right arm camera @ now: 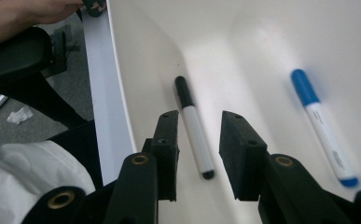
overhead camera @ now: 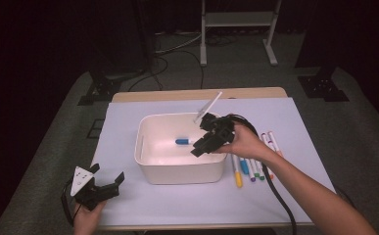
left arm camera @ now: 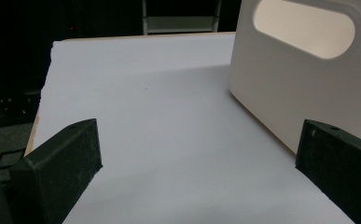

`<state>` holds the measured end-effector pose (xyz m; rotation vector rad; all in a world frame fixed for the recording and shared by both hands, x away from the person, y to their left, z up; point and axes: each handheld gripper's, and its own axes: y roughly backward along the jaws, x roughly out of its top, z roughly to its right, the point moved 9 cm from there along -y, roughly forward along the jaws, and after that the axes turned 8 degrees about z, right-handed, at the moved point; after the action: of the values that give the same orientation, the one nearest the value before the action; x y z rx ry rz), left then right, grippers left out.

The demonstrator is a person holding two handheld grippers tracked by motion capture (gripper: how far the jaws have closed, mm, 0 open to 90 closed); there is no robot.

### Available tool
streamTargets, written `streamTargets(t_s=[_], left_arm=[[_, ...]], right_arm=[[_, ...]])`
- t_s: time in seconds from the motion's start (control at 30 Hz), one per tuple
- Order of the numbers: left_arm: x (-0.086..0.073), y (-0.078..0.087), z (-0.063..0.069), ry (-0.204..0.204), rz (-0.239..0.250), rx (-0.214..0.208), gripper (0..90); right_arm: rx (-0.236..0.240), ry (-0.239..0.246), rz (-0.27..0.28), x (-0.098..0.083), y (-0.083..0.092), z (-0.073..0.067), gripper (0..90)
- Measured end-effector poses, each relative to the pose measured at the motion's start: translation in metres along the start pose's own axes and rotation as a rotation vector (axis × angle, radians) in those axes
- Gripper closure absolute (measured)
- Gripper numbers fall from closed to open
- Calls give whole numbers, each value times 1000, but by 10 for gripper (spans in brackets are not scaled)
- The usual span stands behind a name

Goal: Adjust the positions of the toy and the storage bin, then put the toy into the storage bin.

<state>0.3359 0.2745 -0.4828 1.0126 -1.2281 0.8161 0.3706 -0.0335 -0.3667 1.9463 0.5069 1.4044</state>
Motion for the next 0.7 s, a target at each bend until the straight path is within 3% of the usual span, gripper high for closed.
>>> streamTargets(t_s=[0.17,0.37,0.53,0.7], left_arm=[[0,0,0,-1,6,-3,0],[0,0,1,-3,-1,-4,0],[0,0,2,-6,-1,-3,0],[0,0,3,-29,-4,-2,0]], right_arm=[[-61,-25,66,-19,39,11,633],[-131,-116,149,-54,83,27,617],[-184,-165,168,-89,100,39,603],[-236,-220,177,-123,106,51,592]])
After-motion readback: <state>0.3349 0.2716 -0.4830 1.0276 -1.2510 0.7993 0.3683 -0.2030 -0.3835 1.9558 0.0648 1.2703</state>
